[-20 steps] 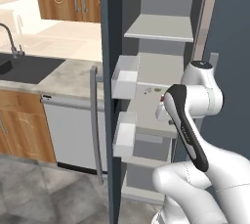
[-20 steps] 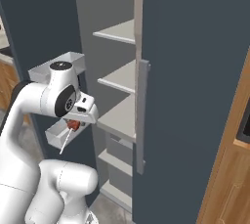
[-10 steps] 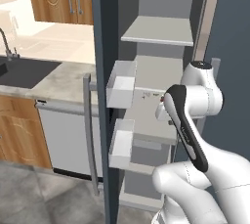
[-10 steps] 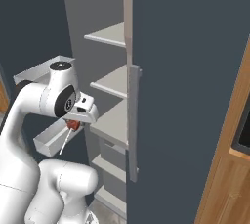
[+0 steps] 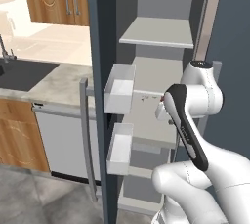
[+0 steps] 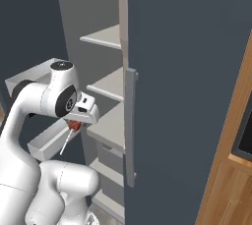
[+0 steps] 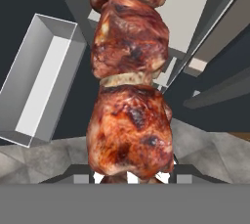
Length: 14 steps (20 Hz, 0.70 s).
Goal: Store the kebab skewer in the freezer for long-term storage. Close the freezer door after placing the cooked food.
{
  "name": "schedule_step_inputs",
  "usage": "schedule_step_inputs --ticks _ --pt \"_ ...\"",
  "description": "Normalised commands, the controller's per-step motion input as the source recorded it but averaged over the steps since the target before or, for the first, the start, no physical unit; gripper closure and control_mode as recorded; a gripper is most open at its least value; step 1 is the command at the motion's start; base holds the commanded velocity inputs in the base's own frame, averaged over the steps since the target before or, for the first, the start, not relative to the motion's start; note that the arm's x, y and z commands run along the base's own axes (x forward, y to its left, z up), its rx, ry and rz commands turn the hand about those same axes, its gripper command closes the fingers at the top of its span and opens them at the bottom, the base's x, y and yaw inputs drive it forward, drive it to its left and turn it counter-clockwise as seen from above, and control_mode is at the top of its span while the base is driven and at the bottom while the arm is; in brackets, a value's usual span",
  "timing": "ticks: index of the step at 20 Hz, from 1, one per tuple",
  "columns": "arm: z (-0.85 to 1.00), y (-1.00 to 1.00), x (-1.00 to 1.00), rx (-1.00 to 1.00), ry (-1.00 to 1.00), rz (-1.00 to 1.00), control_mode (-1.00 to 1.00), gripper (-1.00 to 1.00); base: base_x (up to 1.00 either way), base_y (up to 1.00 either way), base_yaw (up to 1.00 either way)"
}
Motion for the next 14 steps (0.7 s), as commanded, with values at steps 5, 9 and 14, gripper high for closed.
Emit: schedule_step_inputs --ticks 5,9,14 --pt "0.00 0.00 0.00 0.00 0.00 0.00 1.00 1.00 0.24 0.07 0.00" --pt "0.00 0.00 0.00 0.00 0.00 0.00 1.00 1.00 0.34 0.00 0.00" --pt "0.00 0.00 0.00 0.00 0.00 0.00 1.00 1.00 0.39 0.00 0.00"
